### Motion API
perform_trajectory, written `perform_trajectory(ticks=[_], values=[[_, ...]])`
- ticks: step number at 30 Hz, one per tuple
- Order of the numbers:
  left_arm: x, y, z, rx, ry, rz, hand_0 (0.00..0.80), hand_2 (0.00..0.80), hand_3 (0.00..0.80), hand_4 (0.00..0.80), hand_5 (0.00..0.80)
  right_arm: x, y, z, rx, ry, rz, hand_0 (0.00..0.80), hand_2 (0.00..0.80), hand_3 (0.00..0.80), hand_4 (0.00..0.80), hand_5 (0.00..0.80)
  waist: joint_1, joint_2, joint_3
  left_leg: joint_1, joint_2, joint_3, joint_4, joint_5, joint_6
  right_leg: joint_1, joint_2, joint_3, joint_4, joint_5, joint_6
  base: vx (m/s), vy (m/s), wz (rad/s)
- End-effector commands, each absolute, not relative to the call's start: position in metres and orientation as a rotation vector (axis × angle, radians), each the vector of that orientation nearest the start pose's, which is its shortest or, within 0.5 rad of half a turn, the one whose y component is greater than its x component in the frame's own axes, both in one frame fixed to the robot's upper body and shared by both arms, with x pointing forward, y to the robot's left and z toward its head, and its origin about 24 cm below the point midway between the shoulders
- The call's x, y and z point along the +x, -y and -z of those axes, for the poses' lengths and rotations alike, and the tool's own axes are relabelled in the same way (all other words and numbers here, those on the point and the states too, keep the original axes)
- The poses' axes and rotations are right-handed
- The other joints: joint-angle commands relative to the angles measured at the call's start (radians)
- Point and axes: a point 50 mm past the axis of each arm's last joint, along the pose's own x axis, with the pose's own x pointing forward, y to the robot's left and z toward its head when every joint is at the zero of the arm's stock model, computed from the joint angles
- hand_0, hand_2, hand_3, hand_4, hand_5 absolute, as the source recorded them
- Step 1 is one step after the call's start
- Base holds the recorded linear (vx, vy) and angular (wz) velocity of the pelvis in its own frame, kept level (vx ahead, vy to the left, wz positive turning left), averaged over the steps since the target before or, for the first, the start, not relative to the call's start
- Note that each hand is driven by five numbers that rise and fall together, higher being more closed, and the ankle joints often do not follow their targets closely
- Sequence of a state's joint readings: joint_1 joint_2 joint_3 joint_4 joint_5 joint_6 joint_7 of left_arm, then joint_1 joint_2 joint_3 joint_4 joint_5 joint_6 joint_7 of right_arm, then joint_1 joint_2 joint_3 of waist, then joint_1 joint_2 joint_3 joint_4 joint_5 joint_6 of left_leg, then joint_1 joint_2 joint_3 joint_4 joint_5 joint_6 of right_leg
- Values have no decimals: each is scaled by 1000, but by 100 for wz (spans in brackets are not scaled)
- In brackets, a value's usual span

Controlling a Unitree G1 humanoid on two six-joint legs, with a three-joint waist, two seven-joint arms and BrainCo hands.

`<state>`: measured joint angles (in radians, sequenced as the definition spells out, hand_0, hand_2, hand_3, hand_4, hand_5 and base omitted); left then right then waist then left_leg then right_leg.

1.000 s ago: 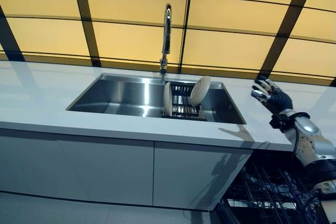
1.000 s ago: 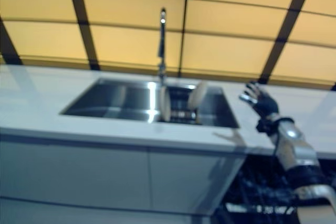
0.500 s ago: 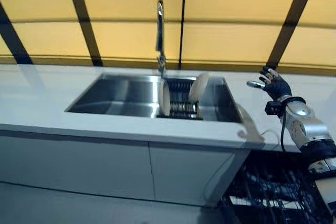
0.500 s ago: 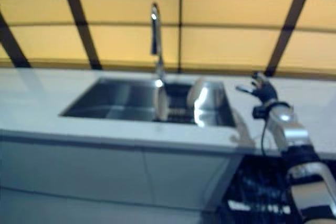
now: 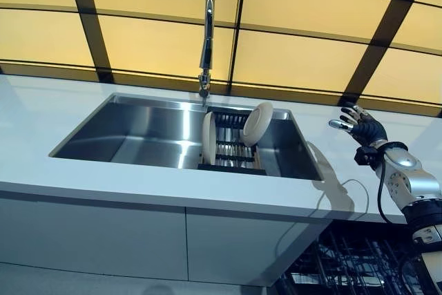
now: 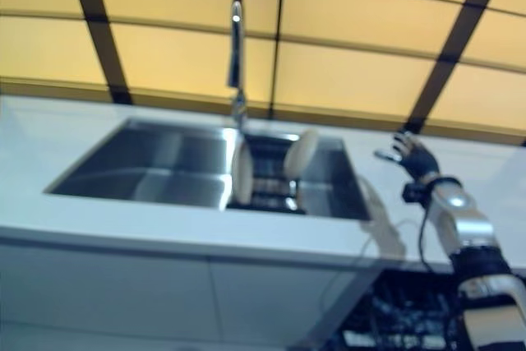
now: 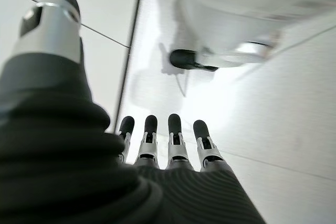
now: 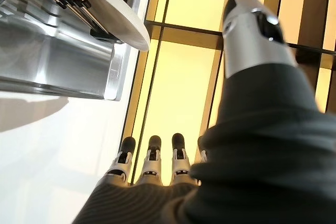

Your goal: Take plates into dishwasher

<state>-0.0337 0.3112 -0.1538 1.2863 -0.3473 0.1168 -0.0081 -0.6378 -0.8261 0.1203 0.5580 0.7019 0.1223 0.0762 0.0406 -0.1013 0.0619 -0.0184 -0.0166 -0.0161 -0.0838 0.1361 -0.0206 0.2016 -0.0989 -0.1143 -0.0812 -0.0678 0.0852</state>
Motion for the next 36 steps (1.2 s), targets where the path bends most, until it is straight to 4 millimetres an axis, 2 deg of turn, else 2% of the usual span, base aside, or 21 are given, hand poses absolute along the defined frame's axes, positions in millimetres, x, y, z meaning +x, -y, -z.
perform_trajectory(ticks=[1,9,11,13,14,15,16,17,18,20,21,23,24,26,27,28,31,36], values=[[83,-262,157,86,-1346,-254,0,0,0,0,0,354,304,-218,-73,173,84,0,0,0,0,0,30,-9,-27,-13,52,27,45,-59,-25,-80,-7,29,58,89,13,49,7,4],[84,-260,158,79,-1331,-249,0,0,0,0,0,354,303,-216,-54,183,83,0,0,0,0,0,38,-21,-9,-9,49,23,99,-101,-19,-77,-29,28,56,99,22,54,34,5],[87,-259,157,80,-1322,-249,0,0,0,0,0,353,302,-213,-55,183,87,0,0,0,0,0,39,-23,-3,-8,47,23,108,-110,-13,-78,-36,30,63,100,29,63,76,0],[89,-263,156,100,-1318,-242,0,0,0,0,0,354,302,-210,-51,181,98,0,0,0,0,0,44,-22,-2,-13,38,20,114,-116,7,-73,-48,35,104,79,38,66,77,0],[88,-266,155,112,-1319,-236,0,0,0,0,0,353,302,-209,-47,180,102,0,0,0,0,0,44,-25,-3,-14,27,17,112,-114,20,-88,-60,36,154,93,50,54,86,2],[88,-269,154,125,-1318,-228,0,0,0,0,0,353,302,-207,-51,178,105,0,0,0,0,0,38,-23,2,-8,15,12,105,-109,33,-135,-80,42,250,153,63,31,78,2],[88,-270,154,130,-1317,-224,0,0,0,0,0,353,302,-206,-54,178,105,0,0,0,0,0,35,-19,5,-5,13,10,102,-107,37,-165,-89,47,303,184,66,40,142,-1],[88,-273,153,137,-1314,-212,0,0,0,0,0,351,302,-204,-64,182,107,0,0,0,0,0,24,8,21,9,18,-1,96,-107,44,-248,-94,61,444,244,63,77,166,5],[89,-276,151,146,-1315,-199,0,0,0,0,0,350,301,-202,-70,186,108,0,0,0,0,0,16,27,35,24,18,-8,91,-109,46,-310,-89,72,528,265,57,102,161,12],[89,-280,150,151,-1316,-201,0,0,0,0,0,350,301,-202,-76,185,108,0,0,0,0,0,2,39,49,47,14,-15,78,-108,44,-349,-70,76,542,271,53,156,61,27],[89,-283,148,147,-1314,-213,0,0,0,0,0,349,302,-203,-85,180,115,0,0,0,0,0,-14,37,52,67,3,-25,63,-111,42,-368,-42,78,497,264,51,216,-9,34],[90,-284,148,142,-1315,-222,0,0,0,0,0,349,304,-204,-93,173,126,0,0,0,0,0,-36,29,57,101,-15,-48,39,-121,39,-379,-13,62,374,250,44,238,-107,31],[94,-280,149,136,-1300,-225,0,0,0,0,0,349,305,-207,-108,176,140,0,0,0,0,0,-57,19,62,130,-29,-62,24,-138,37,-405,12,42,240,253,46,167,-137,23],[102,-278,148,132,-1282,-231,0,0,0,0,0,351,304,-209,-94,185,152,0,0,0,0,0,-57,21,67,113,-30,-72,30,-141,44,-383,30,43,215,212,27,29,-107,25],[108,-273,148,91,-1261,-272,0,0,0,0,0,352,300,-208,-101,175,155,0,0,0,0,0,-60,20,69,98,-28,-70,31,-132,40,-361,48,62,184,202,18,14,-115,41],[108,-270,149,65,-1261,-281,0,0,0,0,0,353,296,-205,-109,164,153,0,0,0,0,0,-56,18,63,103,-22,-55,18,-127,34,-330,43,41,148,202,19,39,-88,45],[106,-264,152,92,-1276,-235,0,0,0,0,0,353,293,-199,-90,145,153,0,0,0,0,0,-54,10,52,106,-18,-36,8,-127,33,-277,51,47,87,203,14,82,-73,45],[96,-258,156,63,-1293,-276,0,0,0,0,0,356,291,-187,-86,92,147,0,0,0,0,0,-43,2,30,105,-7,6,-2,-132,21,-222,52,44,8,210,12,52,-44,-12]])
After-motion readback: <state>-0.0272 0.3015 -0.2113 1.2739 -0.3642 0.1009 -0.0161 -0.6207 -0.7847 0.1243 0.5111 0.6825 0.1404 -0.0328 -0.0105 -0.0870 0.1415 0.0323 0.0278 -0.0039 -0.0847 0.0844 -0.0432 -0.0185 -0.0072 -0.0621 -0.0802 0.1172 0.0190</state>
